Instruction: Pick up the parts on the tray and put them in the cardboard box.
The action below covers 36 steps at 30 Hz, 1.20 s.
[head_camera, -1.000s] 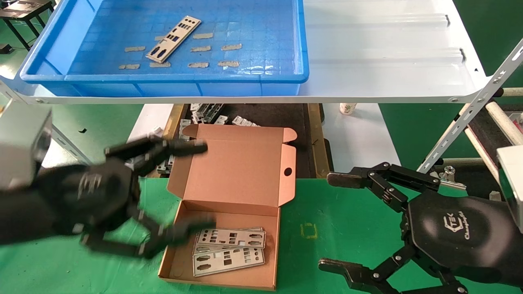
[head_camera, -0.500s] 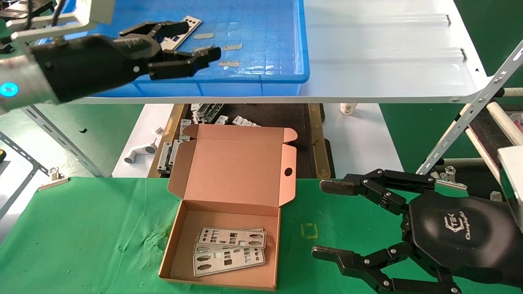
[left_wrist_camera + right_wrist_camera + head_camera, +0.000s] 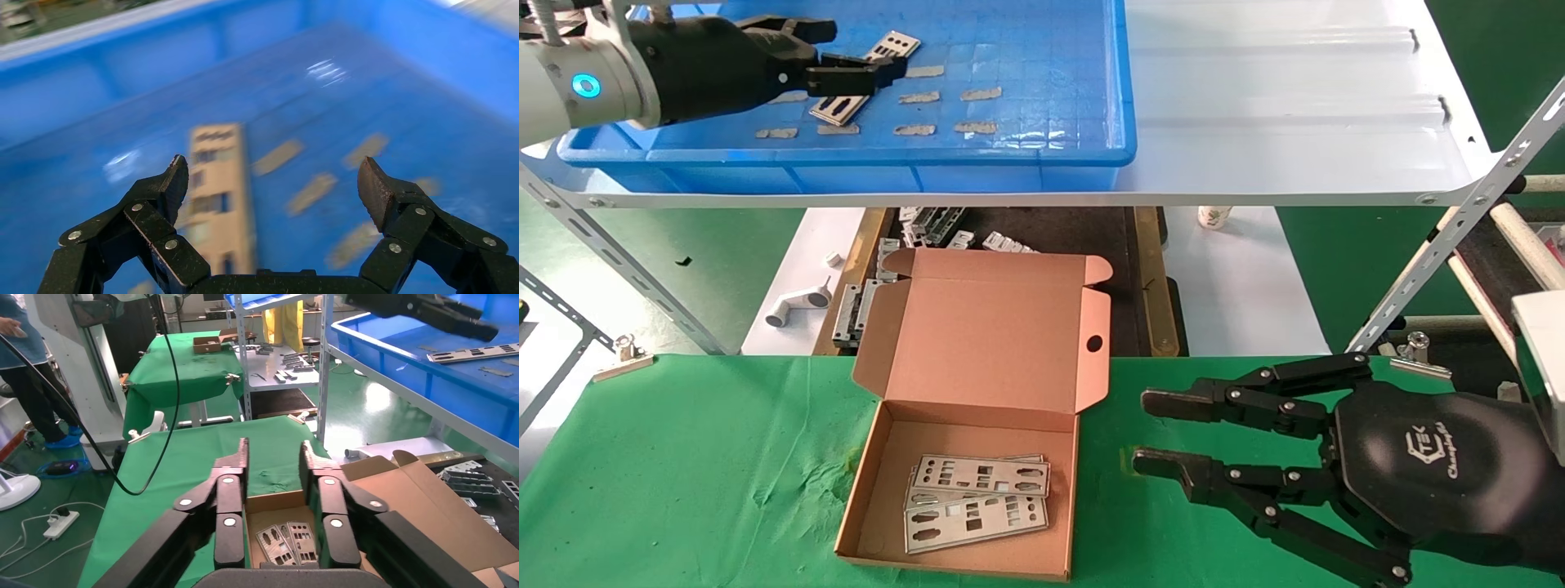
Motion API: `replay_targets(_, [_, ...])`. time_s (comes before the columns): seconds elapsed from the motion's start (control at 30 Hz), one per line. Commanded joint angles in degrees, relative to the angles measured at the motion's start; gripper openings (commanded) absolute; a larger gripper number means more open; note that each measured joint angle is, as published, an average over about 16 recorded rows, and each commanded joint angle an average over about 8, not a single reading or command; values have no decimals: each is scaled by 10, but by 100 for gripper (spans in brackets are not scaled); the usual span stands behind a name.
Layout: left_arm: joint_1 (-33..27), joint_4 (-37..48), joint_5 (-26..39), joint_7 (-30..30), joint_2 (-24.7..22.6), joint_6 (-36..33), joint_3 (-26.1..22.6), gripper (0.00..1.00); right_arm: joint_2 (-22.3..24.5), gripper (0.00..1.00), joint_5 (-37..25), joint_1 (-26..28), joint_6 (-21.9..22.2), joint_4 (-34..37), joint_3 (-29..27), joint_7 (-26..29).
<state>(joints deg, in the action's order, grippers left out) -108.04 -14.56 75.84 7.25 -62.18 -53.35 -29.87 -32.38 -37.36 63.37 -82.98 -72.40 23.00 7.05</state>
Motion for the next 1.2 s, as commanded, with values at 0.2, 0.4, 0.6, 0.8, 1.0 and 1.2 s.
replay_targets(0.2, [-29,77,22,-28,-37,63,-10,100,0,0,0,0,0,0,0,0])
replay_targets(0.4, [-35,105,23,-42,-49,70,-10,97,0,0,0,0,0,0,0,0])
replay_targets(0.6, [-36,125,17,-44,-57,76,-6,31,0,0,0,0,0,0,0,0])
replay_targets(0.8, [-36,132,14,-50,-61,76,-4,0,0,0,0,0,0,0,0,0])
replay_targets(1.0, [-37,137,13,-56,-64,83,-3,0,0,0,0,0,0,0,0,0])
replay_targets(1.2, [-36,140,13,-59,-66,88,-3,0,0,0,0,0,0,0,0,0])
